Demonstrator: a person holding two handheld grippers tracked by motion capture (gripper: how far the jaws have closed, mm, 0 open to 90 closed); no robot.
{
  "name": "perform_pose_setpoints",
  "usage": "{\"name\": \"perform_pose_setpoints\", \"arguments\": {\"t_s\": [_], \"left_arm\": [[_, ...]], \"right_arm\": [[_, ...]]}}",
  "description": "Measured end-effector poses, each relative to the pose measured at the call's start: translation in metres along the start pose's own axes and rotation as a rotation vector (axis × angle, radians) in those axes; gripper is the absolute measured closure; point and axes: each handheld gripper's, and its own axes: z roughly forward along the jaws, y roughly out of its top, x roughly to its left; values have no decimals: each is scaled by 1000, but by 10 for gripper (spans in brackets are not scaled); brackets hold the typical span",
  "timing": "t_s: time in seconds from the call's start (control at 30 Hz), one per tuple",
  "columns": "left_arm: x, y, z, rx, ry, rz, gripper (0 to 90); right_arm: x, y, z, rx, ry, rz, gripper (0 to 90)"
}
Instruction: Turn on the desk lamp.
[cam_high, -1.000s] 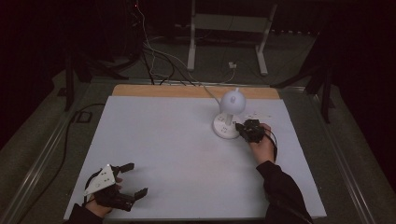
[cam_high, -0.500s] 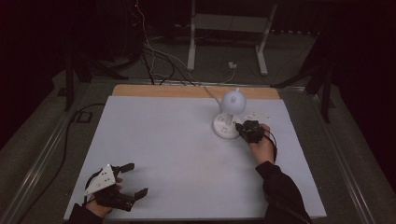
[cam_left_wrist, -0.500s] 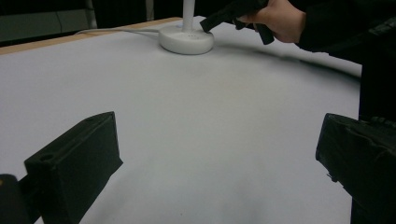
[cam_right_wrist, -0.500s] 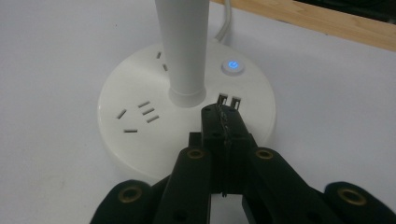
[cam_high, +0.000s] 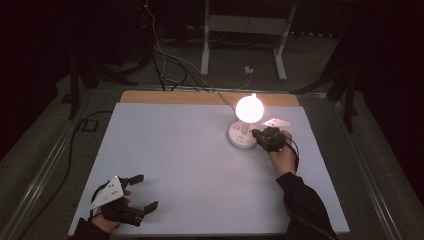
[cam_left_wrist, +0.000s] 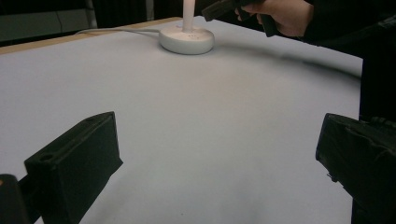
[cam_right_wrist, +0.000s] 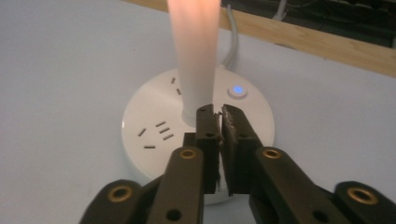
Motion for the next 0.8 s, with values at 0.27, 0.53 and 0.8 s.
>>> {"name": "perform_pose_setpoints", "arguments": {"t_s": [0.27,0.53,0.8], "left_arm": [[0,0,-1,-2,2,3,3],[0,0,-1,-1,2,5,3],[0,0,-1,-2,2,4,3]], "right_arm": [[-1,2,-6,-20,59,0,646],[-3,4,-18,-42,99,34,418],[-3,5,-27,-42,177,50,139]]}}
